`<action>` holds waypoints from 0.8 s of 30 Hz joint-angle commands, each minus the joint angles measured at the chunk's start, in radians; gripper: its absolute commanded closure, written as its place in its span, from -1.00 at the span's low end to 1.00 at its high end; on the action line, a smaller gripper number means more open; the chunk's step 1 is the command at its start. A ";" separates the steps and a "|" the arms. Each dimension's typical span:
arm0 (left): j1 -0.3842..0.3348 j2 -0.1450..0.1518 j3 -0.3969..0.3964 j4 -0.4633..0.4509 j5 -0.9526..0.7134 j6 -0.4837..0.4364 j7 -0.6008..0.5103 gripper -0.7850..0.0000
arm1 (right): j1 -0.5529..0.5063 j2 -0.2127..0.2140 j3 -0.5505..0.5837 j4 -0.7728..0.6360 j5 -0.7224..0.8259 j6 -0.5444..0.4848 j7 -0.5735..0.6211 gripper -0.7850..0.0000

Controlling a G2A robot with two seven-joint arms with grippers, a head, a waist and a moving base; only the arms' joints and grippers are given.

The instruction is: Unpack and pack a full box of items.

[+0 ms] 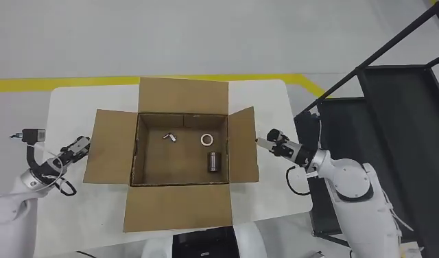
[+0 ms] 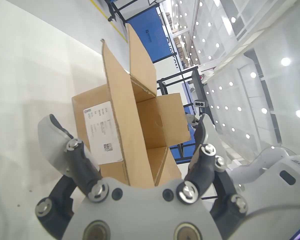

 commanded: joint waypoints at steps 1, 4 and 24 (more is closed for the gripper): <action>0.005 0.000 0.012 -0.037 -0.075 0.009 -0.040 -1.00 | 0.008 0.001 -0.026 -0.006 0.054 -0.016 0.022 -1.00; 0.019 0.004 0.023 -0.121 -0.099 0.016 -0.105 -1.00 | 0.029 0.003 -0.051 -0.023 0.088 -0.013 0.040 -1.00; 0.030 0.013 0.089 -0.351 -0.117 -0.004 -0.071 -1.00 | 0.231 -0.016 -0.431 0.075 0.165 -0.026 0.021 -1.00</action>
